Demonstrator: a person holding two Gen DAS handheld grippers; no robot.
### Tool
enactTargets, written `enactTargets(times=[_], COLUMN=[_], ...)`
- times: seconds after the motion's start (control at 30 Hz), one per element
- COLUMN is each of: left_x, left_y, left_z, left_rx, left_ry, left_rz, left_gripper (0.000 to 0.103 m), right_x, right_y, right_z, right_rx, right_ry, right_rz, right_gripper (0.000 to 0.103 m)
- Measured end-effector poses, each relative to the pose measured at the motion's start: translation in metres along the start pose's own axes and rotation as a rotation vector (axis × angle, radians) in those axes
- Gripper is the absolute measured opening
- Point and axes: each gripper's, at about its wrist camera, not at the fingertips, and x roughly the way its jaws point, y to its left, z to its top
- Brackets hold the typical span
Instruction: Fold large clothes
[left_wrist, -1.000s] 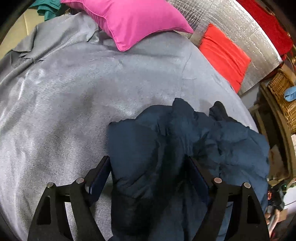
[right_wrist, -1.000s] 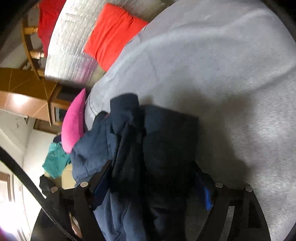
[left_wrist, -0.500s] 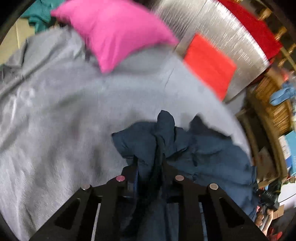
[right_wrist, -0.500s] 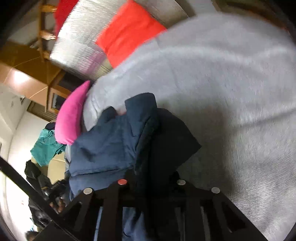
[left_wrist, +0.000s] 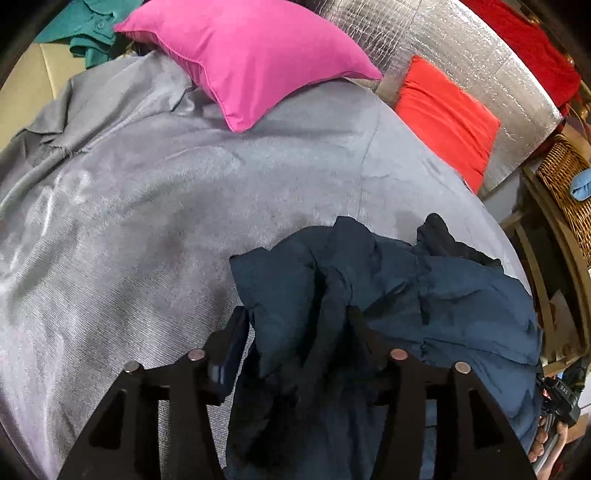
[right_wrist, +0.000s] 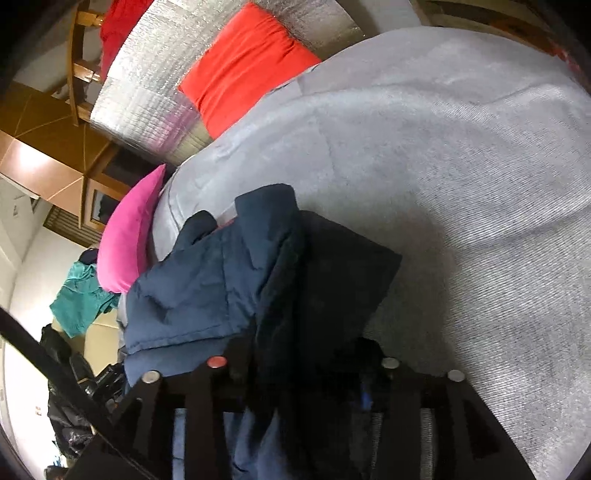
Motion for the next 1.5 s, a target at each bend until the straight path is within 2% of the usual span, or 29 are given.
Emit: enactTargets(times=[0.07,0.1,0.27,0.43,0.53,1.1,1.23,1.5], left_x=[0.002,0.007,0.010,0.002,0.009,0.009,0.009,0.008], left_y=[-0.003,-0.002,-0.001,-0.001,-0.003,-0.004,-0.004,-0.003], left_z=[-0.002,-0.002,-0.003,-0.001,-0.004,-0.004,-0.004,-0.003], left_rx=[0.011,0.015,0.016,0.010,0.021,0.027,0.026,0.024], left_ry=[-0.012,-0.009,0.003,-0.027,0.006,0.005,0.006,0.004], left_rz=[0.039,0.053,0.058,0.055,0.063,0.074,0.073,0.072], left_gripper=[0.069,0.070,0.070,0.070,0.070,0.070,0.070,0.070], right_x=[0.001,0.004,0.009,0.006,0.007,0.012,0.012,0.011], right_y=[0.002,0.002,0.003,0.004,0.005,0.007,0.007,0.009], right_z=[0.000,0.000,0.001,0.001,0.001,0.005,0.005,0.005], right_rx=[-0.014,-0.018,-0.026,-0.034,-0.040,-0.055,-0.059,-0.068], right_ry=[0.000,0.008,0.019,0.012,0.009,0.010,0.007,-0.001], right_rz=[-0.020,-0.029,-0.045,-0.053,-0.059,-0.080,-0.095,-0.108], right_gripper=[0.054,0.056,0.059,0.059,0.059,0.064,0.068,0.068])
